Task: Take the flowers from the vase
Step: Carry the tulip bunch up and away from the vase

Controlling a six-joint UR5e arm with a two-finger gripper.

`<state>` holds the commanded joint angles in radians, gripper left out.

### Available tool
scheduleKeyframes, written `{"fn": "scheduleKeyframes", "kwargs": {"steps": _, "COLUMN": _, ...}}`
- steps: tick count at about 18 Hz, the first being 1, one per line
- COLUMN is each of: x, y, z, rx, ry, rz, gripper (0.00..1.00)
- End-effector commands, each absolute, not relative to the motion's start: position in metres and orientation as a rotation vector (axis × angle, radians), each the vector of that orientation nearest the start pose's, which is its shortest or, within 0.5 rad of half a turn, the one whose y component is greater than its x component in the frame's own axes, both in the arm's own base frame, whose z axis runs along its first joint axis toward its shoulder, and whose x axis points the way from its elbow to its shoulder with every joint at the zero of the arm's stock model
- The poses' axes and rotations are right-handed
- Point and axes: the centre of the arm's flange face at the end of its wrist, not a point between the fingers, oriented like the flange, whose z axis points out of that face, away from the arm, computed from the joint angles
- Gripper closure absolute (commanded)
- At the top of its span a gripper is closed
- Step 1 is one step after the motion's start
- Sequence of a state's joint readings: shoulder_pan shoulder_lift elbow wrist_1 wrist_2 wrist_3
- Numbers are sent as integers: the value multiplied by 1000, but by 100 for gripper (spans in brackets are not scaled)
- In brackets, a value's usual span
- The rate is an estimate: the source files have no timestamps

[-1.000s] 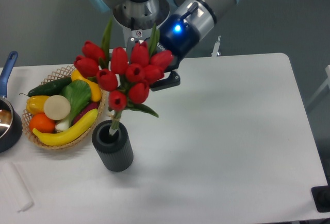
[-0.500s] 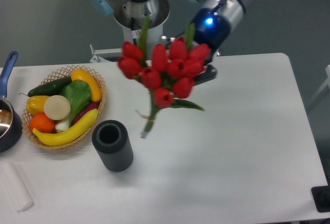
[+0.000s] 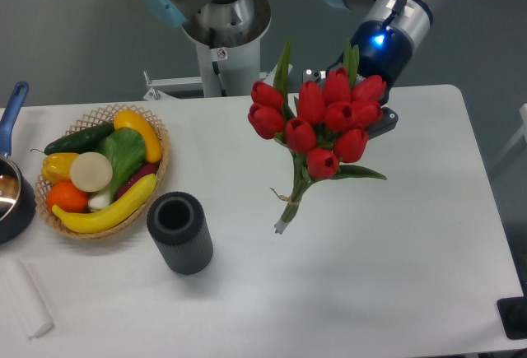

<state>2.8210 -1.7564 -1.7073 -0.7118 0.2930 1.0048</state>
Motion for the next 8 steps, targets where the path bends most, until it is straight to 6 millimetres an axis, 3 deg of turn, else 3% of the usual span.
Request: {"fn": "scheduleKeyframes", "kwargs": {"steps": 8, "x": -447, "y": 390, "z": 478, "rx": -1820, "ry": 140, "rz": -133, "gripper": 85}}
